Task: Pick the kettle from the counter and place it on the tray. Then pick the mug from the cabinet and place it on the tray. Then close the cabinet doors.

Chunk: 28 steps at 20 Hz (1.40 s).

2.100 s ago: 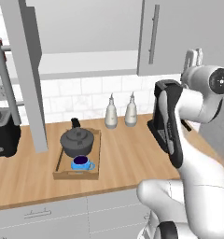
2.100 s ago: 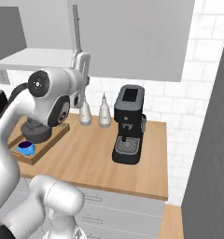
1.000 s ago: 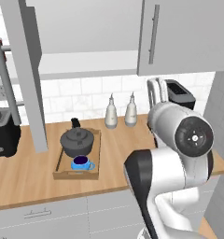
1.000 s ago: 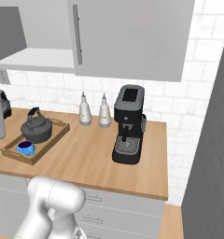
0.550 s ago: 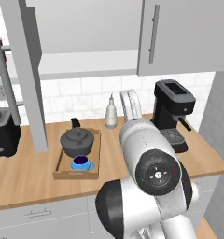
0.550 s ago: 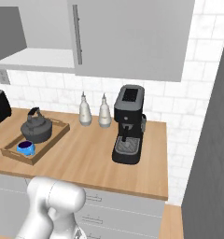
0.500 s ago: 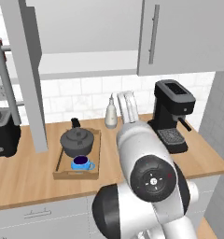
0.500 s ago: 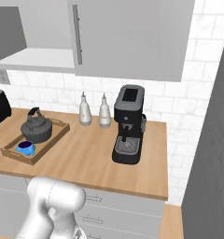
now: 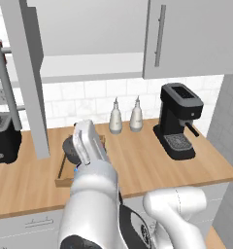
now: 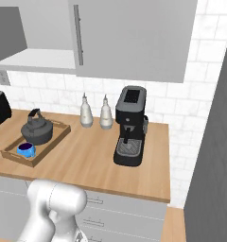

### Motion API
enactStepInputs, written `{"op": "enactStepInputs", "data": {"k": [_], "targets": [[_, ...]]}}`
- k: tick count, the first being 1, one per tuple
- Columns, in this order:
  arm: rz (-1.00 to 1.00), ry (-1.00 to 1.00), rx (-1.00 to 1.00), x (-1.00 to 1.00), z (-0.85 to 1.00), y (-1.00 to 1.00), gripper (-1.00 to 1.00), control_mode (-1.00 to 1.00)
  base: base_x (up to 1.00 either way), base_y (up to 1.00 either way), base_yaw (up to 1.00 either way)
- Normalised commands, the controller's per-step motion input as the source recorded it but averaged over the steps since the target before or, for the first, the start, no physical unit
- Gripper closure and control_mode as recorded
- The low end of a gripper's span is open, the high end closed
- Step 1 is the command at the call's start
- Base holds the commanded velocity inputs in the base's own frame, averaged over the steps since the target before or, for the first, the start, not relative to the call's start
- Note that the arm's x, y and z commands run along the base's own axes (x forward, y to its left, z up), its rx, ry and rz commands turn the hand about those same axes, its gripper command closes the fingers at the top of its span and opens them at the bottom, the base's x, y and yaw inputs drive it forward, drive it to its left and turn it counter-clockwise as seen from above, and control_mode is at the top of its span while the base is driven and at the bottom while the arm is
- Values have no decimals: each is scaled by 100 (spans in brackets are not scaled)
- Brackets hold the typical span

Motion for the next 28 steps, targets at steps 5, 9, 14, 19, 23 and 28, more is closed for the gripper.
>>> {"op": "enactStepInputs", "data": {"k": [5,9,14,19,23,28], "targets": [[-4,-19,-13,0,-21,62,100,-100,0,0,0],[-5,-22,-14,-6,-16,62,100,-100,0,0,0],[-7,-18,-12,0,-10,70,100,-100,0,0,0],[-8,-6,-9,0,-15,71,100,-100,0,0,0],[-11,0,-7,38,-31,70,100,-100,0,0,0],[-13,-1,-1,76,-17,47,100,-100,0,0,0]]}}
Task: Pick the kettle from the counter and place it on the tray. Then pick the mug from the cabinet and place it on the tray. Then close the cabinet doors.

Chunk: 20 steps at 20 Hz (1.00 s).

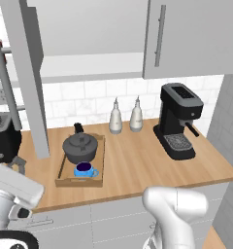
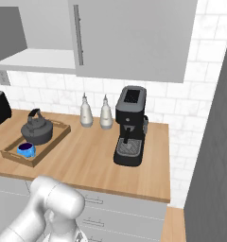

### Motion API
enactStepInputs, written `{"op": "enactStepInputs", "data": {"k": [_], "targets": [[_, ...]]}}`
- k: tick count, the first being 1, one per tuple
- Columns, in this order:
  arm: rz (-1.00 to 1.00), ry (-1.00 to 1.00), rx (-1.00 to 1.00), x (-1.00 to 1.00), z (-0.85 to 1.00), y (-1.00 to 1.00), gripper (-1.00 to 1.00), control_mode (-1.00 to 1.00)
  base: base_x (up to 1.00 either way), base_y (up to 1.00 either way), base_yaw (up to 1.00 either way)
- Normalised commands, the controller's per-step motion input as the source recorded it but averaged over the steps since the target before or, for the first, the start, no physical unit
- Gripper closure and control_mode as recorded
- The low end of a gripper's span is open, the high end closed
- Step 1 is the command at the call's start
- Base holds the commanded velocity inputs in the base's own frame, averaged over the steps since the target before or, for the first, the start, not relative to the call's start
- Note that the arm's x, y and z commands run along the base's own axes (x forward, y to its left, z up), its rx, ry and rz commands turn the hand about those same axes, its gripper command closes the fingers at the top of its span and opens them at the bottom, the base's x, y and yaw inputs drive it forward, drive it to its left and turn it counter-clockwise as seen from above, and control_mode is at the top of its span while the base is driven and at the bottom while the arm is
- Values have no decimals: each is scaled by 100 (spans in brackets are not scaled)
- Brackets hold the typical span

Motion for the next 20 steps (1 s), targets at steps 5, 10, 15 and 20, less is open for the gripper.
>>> {"op": "enactStepInputs", "data": {"k": [5,10,15,20], "targets": [[-12,-6,0,90,0,33,100,-100,0,0,0],[-9,-11,0,70,0,12,100,-100,0,0,0],[-11,-10,3,35,13,-12,100,-100,0,0,0],[-5,-2,3,19,35,-68,100,-100,0,0,0]]}}
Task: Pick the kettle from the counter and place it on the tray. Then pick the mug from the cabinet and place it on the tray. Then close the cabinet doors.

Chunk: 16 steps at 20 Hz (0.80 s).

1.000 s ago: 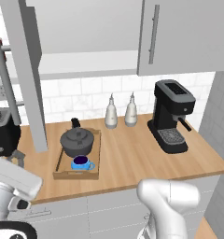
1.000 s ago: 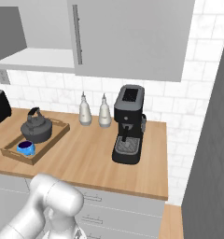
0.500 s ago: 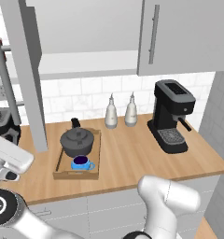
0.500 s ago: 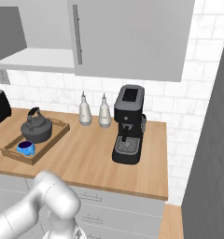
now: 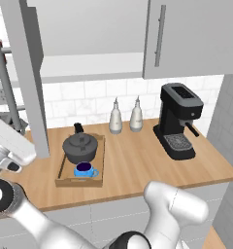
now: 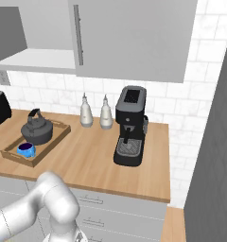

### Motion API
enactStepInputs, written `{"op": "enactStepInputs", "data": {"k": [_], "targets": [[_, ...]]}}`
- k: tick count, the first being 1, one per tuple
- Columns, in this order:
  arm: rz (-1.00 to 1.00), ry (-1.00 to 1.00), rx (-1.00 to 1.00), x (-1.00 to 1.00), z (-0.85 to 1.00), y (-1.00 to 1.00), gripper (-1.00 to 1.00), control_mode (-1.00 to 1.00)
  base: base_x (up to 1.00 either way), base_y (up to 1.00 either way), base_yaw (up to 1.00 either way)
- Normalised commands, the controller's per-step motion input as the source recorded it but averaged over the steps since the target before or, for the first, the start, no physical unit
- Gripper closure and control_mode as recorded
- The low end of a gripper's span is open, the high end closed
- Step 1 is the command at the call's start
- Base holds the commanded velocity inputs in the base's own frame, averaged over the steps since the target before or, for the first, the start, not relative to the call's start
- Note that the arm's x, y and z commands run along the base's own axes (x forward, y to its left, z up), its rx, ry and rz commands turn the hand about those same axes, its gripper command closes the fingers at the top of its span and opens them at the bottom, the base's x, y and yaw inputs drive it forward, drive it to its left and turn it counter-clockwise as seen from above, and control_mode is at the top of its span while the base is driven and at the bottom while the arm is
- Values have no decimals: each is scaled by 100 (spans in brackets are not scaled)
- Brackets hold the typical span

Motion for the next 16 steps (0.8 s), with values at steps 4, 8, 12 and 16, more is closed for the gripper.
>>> {"op": "enactStepInputs", "data": {"k": [4,8,12,16], "targets": [[0,0,0,13,24,-100,100,-100,0,0,0],[0,4,0,22,16,-100,100,-100,0,0,0],[0,4,0,29,12,-100,100,-100,0,0,0],[0,7,0,60,18,-100,100,-100,0,0,0]]}}
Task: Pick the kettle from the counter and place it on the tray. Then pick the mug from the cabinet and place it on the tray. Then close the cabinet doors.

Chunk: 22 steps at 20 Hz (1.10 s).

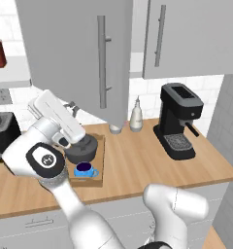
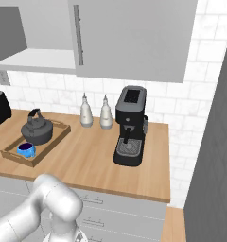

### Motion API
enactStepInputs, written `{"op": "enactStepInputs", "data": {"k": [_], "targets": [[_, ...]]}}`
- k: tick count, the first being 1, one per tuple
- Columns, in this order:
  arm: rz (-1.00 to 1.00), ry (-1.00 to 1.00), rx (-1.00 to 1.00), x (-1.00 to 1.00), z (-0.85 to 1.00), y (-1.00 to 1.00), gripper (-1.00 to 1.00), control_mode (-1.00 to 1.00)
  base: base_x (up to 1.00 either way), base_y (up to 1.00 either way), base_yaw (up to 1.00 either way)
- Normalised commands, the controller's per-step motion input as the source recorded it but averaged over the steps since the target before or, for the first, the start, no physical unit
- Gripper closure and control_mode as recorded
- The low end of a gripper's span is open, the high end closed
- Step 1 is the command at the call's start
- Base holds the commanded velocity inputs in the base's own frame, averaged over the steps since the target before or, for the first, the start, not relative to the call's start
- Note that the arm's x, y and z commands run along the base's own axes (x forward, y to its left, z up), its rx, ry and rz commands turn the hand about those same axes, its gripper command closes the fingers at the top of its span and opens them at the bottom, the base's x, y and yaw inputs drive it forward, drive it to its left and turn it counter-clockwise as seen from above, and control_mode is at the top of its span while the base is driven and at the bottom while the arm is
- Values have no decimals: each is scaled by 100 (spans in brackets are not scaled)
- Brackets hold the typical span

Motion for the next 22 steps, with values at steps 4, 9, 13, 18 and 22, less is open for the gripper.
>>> {"op": "enactStepInputs", "data": {"k": [4,9,13,18,22], "targets": [[0,11,0,84,56,-100,100,-100,0,0,0],[12,8,6,97,67,-86,100,-100,0,0,0],[16,-2,3,52,68,-56,100,-100,0,0,0],[21,-9,0,-5,53,-53,100,-100,0,0,0],[24,7,1,47,65,-92,100,-100,0,0,0]]}}
